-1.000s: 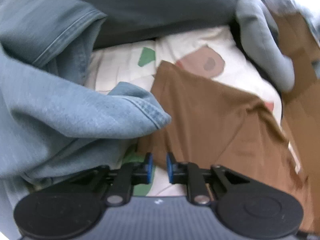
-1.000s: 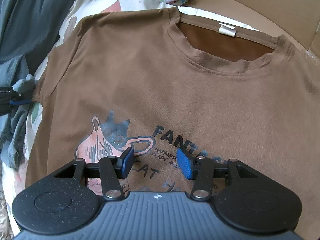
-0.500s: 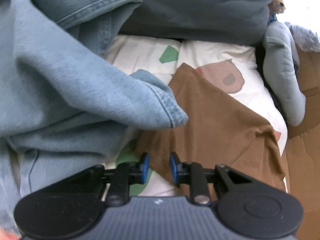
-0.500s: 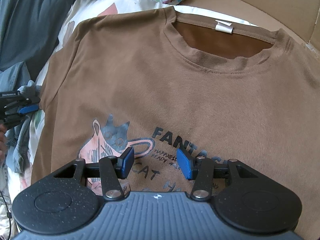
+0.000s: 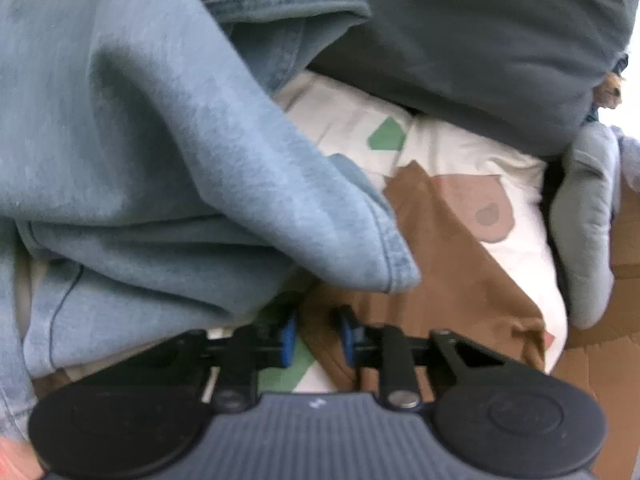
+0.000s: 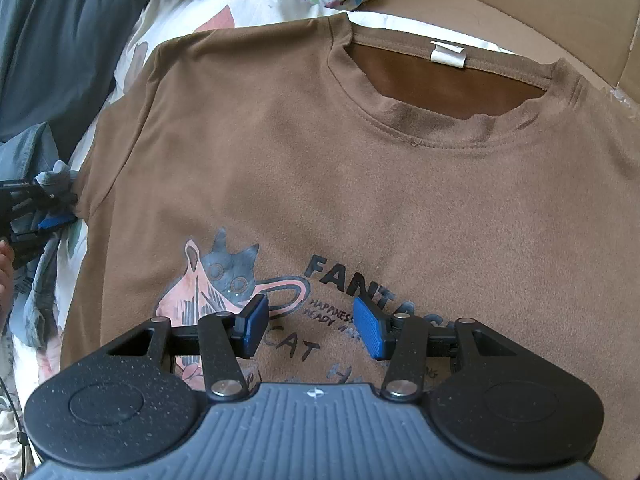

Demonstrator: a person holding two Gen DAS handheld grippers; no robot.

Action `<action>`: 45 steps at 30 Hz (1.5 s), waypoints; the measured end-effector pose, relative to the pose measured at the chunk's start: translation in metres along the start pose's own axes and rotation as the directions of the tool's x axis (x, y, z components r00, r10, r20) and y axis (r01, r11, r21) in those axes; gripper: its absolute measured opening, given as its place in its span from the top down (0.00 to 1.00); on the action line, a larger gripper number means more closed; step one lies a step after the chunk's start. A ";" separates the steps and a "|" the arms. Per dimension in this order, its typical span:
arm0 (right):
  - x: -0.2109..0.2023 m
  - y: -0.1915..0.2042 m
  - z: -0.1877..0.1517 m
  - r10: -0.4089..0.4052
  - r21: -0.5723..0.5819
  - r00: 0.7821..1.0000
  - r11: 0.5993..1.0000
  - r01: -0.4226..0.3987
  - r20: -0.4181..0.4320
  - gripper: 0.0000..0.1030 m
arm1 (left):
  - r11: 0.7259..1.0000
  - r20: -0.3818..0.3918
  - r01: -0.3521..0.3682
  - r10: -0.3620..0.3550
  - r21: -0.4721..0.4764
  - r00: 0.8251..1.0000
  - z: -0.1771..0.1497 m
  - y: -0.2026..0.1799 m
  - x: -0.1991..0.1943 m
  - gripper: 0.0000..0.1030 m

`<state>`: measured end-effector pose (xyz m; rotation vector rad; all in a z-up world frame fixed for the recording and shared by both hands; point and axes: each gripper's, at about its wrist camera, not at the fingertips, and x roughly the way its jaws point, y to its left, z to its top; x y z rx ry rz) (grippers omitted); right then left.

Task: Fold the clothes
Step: 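Smooth the brown T-shirt flat with the left gripper while the right gripper hovers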

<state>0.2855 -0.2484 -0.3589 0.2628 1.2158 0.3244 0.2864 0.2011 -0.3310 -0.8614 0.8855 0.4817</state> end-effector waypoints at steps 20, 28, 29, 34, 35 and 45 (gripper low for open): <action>0.001 0.001 0.002 -0.020 -0.013 1.000 1.000 0.020 -0.003 0.48 | 0.934 -0.020 -0.097 0.111 0.345 0.994 0.010 -0.008 0.004 0.87; -0.002 0.001 0.010 -0.011 0.032 1.000 0.999 0.011 -0.025 0.47 | 0.908 -0.073 0.012 0.020 0.419 0.997 -0.014 -0.041 -0.037 0.74; -0.003 0.001 0.011 -0.007 0.037 1.000 0.999 0.008 -0.026 0.47 | 0.900 -0.081 0.033 0.002 0.435 0.997 -0.017 -0.049 -0.037 0.74; -0.014 -0.002 0.016 -0.006 0.049 1.000 0.999 0.006 0.001 0.47 | 0.845 -0.102 0.110 -0.066 0.524 0.993 -0.027 -0.089 -0.024 0.75; -0.018 -0.003 0.016 -0.004 0.052 1.000 0.999 0.004 0.011 0.47 | 0.829 -0.105 0.122 -0.077 0.546 0.992 -0.029 -0.097 -0.020 0.75; -0.066 -0.020 -0.005 -0.031 0.104 0.990 0.994 0.016 0.138 0.47 | 0.672 -0.142 0.182 -0.114 0.718 0.983 -0.048 -0.164 0.028 0.91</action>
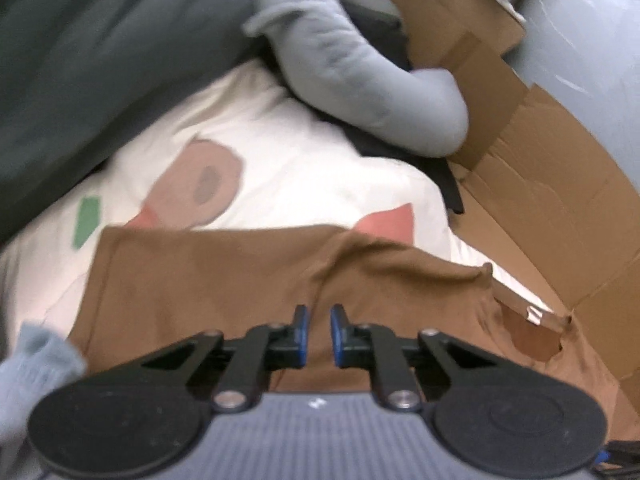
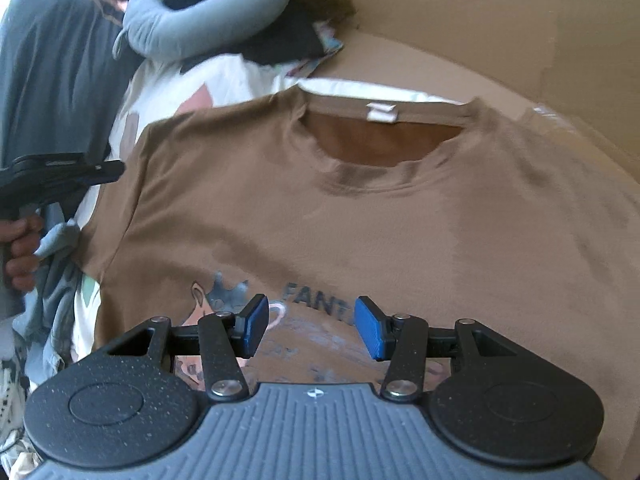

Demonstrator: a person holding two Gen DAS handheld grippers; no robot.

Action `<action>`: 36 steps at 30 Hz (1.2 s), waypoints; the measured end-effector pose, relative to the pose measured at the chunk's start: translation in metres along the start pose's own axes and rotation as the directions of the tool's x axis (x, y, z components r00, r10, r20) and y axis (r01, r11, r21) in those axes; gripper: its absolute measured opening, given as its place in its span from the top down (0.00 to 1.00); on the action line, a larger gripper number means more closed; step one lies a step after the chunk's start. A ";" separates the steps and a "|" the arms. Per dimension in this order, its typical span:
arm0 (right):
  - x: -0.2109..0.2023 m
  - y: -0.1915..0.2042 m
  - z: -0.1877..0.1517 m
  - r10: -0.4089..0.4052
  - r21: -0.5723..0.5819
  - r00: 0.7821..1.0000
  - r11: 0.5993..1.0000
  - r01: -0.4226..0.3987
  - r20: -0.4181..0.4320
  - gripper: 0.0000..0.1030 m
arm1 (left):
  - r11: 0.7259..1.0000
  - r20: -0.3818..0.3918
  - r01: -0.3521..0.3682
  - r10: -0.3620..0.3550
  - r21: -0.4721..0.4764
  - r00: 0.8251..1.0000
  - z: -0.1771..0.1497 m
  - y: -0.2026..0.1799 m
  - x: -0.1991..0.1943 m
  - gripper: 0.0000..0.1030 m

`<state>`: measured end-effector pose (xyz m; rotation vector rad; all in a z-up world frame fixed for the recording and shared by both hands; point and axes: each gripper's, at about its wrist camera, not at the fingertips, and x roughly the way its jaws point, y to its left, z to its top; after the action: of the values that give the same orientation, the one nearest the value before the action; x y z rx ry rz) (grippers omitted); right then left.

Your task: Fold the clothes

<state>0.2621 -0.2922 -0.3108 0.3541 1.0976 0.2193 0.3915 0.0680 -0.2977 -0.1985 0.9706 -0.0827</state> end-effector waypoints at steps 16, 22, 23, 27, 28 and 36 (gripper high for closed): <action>-0.018 -0.069 -0.029 -0.210 0.095 0.977 0.974 0.207 0.024 0.47 | 0.997 -0.016 -0.061 0.062 0.038 0.998 0.047 -0.009 0.066 0.98; -0.017 -0.086 -0.031 -0.253 0.122 0.967 0.961 0.249 0.014 0.48 | 0.995 -0.024 -0.079 0.080 0.056 0.997 0.055 -0.012 0.080 0.98; -0.017 -0.089 -0.029 -0.259 0.126 0.966 0.959 0.255 0.015 0.48 | 0.995 -0.025 -0.085 0.086 0.061 0.996 0.056 -0.014 0.081 0.98; -0.020 -0.102 -0.017 -0.292 0.145 0.956 0.947 0.286 0.022 0.48 | 0.989 -0.015 -0.104 0.106 0.109 0.994 0.056 -0.025 0.074 1.00; -0.022 -0.106 -0.014 -0.304 0.153 0.952 0.943 0.296 0.031 0.48 | 0.990 -0.007 -0.093 0.094 0.107 0.996 0.055 -0.026 0.070 1.00; -0.045 -0.137 0.001 -0.370 0.294 0.916 0.903 0.314 0.158 0.48 | 0.990 0.032 -0.009 0.004 0.139 0.999 0.053 -0.038 0.044 0.98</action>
<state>0.2429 -0.4346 -0.3264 0.4028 0.9611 -0.2786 0.4605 0.0311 -0.2968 -0.0680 0.9302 -0.1406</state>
